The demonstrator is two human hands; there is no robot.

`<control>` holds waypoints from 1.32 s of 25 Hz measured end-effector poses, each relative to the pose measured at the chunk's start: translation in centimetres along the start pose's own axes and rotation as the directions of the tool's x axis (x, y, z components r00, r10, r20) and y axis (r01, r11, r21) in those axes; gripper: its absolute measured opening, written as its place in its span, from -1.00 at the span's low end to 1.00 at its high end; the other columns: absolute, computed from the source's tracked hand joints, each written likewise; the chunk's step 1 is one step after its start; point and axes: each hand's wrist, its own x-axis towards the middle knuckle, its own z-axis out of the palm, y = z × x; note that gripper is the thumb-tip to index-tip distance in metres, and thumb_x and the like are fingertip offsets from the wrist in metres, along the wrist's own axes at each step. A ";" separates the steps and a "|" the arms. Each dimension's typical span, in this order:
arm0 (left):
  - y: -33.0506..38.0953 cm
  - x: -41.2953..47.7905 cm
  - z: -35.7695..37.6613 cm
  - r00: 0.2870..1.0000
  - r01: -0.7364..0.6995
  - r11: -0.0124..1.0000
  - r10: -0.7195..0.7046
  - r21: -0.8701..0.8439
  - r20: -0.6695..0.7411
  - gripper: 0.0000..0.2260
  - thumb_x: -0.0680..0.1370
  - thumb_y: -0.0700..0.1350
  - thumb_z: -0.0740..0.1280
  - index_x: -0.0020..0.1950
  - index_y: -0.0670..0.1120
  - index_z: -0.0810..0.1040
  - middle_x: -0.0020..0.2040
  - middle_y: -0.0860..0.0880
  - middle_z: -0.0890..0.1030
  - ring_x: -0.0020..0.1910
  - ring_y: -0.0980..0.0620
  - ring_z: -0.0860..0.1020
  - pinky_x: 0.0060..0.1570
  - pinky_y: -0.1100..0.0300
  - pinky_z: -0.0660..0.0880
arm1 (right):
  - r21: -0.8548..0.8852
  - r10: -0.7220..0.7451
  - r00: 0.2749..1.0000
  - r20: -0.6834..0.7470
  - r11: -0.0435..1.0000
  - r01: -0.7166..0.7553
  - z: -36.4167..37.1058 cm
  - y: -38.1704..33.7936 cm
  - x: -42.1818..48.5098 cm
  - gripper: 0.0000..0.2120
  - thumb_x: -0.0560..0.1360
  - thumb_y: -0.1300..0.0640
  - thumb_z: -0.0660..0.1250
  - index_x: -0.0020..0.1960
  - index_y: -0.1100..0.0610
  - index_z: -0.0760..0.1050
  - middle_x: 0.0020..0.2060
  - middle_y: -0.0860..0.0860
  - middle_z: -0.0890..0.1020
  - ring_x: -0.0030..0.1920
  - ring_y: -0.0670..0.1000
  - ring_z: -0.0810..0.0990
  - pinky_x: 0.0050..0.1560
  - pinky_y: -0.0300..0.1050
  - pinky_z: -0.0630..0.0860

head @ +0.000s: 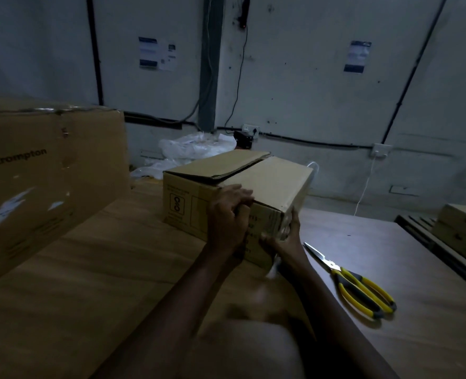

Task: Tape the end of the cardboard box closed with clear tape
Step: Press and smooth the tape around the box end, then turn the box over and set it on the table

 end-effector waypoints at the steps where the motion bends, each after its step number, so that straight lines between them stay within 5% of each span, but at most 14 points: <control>1: 0.4 0.1 -0.2 0.997 -0.021 1.000 0.022 0.023 -0.075 -0.74 0.43 -0.17 0.17 -0.06 -0.16 0.64 0.00 -0.12 0.64 0.08 0.01 0.53 0.14 0.06 0.47 | 0.088 0.013 1.000 -0.027 0.996 -0.011 -0.3 -0.2 0.5 -0.07 0.38 -0.07 0.47 0.53 -0.16 -0.07 0.41 0.05 0.28 0.37 0.15 0.36 0.21 0.13 0.49; 4: -0.1 1.0 -0.8 0.943 0.154 0.986 -0.130 0.055 -0.305 -0.72 0.43 -0.11 0.20 0.08 -0.08 0.57 0.15 -0.16 0.45 0.08 0.08 0.37 0.02 0.33 0.37 | 0.222 0.091 0.982 -0.164 0.974 -0.053 -1.0 0.0 0.8 -0.37 0.50 -0.24 0.15 0.47 0.03 0.18 0.29 0.08 0.43 0.30 0.14 0.42 0.19 0.10 0.46; 6: -1.5 1.7 -1.7 0.849 0.399 0.916 -0.350 0.047 -0.396 -0.54 0.43 0.14 0.18 0.28 0.00 0.45 0.28 -0.19 0.33 0.14 0.05 0.27 0.03 0.20 0.31 | 0.191 0.180 0.952 -0.247 0.972 -0.134 -1.3 0.5 1.1 -0.45 0.53 -0.22 0.17 0.41 0.05 0.23 0.28 0.12 0.47 0.24 0.17 0.48 0.25 0.20 0.45; 8: -3.1 1.7 -2.7 0.751 0.594 0.804 -0.544 0.022 -0.374 -0.35 0.42 0.32 0.16 0.45 0.06 0.27 0.40 -0.22 0.22 0.23 -0.11 0.30 0.10 0.02 0.35 | 0.126 0.232 0.917 -0.325 0.971 -0.201 -1.6 1.1 1.3 -0.54 0.56 -0.16 0.21 0.36 0.03 0.25 0.30 0.19 0.48 0.19 0.20 0.53 0.24 0.26 0.47; 11: -4.9 2.2 -3.5 0.611 0.762 0.645 -0.743 -0.050 -0.271 -0.30 0.49 0.27 0.27 0.53 0.10 0.08 0.49 -0.25 0.13 0.36 -0.26 0.26 0.23 -0.12 0.31 | 0.085 0.230 0.917 -0.326 0.973 -0.214 -1.4 1.2 1.6 -0.55 0.54 -0.22 0.19 0.31 -0.01 0.27 0.31 0.19 0.47 0.18 0.21 0.54 0.22 0.27 0.48; 15: -6.0 3.7 -3.3 0.445 0.871 0.473 -0.874 -0.132 -0.195 -0.03 0.28 0.46 0.32 0.53 0.15 -0.06 0.51 -0.26 0.05 0.40 -0.34 0.22 0.28 -0.28 0.30 | 0.084 0.075 0.907 -0.415 0.996 -0.044 -0.8 -1.1 0.8 -0.40 0.47 -0.35 0.03 0.38 -0.03 0.26 0.34 0.14 0.41 0.29 0.19 0.44 0.27 0.21 0.41; 19: -5.4 4.3 -2.1 0.453 0.877 0.472 -0.874 -0.089 -0.176 0.02 0.28 0.35 0.42 0.53 0.16 -0.14 0.54 -0.22 0.00 0.49 -0.26 0.06 0.35 -0.27 0.22 | 0.035 -0.289 0.838 -0.463 0.939 0.343 0.9 -7.4 0.7 -0.38 0.48 -0.27 0.07 0.46 -0.01 0.20 0.46 0.12 0.29 0.43 0.03 0.30 0.33 -0.09 0.34; 21: -5.7 4.1 -1.7 0.433 0.881 0.455 -0.886 -0.133 -0.167 -0.04 0.33 0.25 0.43 0.52 0.18 -0.13 0.53 -0.20 0.01 0.46 -0.28 0.11 0.33 -0.22 0.28 | -0.165 -0.439 0.798 -0.412 0.898 0.409 3.0 -9.2 0.6 -0.29 0.44 -0.27 0.17 0.49 0.05 0.16 0.53 0.09 0.17 0.47 -0.08 0.13 0.34 -0.30 0.18; 24: -6.5 4.0 -1.6 0.432 0.883 0.453 -0.887 -0.126 -0.163 -0.08 0.37 0.21 0.41 0.53 0.17 -0.12 0.53 -0.21 -0.01 0.45 -0.29 0.13 0.33 -0.16 0.29 | -0.405 -0.566 0.748 -0.347 0.809 0.425 4.4 -6.8 1.6 -0.25 0.42 -0.21 0.34 0.49 0.02 0.15 0.55 0.08 0.15 0.53 0.06 0.12 0.42 0.12 0.31; 28: -6.7 4.3 -2.2 0.457 0.881 0.471 -0.872 -0.048 -0.176 -0.08 0.37 0.23 0.38 0.53 0.15 -0.15 0.51 -0.26 0.05 0.37 -0.34 0.26 0.27 -0.15 0.34 | -0.256 -0.346 0.862 -0.371 0.930 0.263 3.5 -2.7 1.7 -0.03 0.25 -0.22 0.50 0.50 -0.17 0.02 0.51 0.04 0.24 0.45 0.10 0.30 0.32 0.23 0.42; 31: -6.3 4.3 -2.2 0.450 0.885 0.464 -0.876 -0.047 -0.170 -0.08 0.38 0.22 0.39 0.53 0.16 -0.15 0.49 -0.26 0.07 0.35 -0.34 0.27 0.21 -0.11 0.35 | -0.089 -0.181 0.967 -0.181 0.982 0.168 2.5 -0.8 0.8 0.06 0.20 -0.21 0.56 0.47 -0.33 -0.07 0.45 -0.01 0.32 0.37 0.09 0.42 0.23 0.25 0.50; 33: -5.7 4.1 -2.4 0.454 0.882 0.468 -0.874 -0.055 -0.172 -0.09 0.38 0.21 0.39 0.53 0.17 -0.14 0.50 -0.23 0.07 0.36 -0.34 0.25 0.20 -0.10 0.34 | 0.139 -0.103 0.989 -0.106 0.983 0.117 1.4 -0.4 0.4 -0.03 0.24 -0.39 0.43 0.48 -0.32 -0.05 0.48 -0.02 0.25 0.39 0.12 0.38 0.26 0.31 0.45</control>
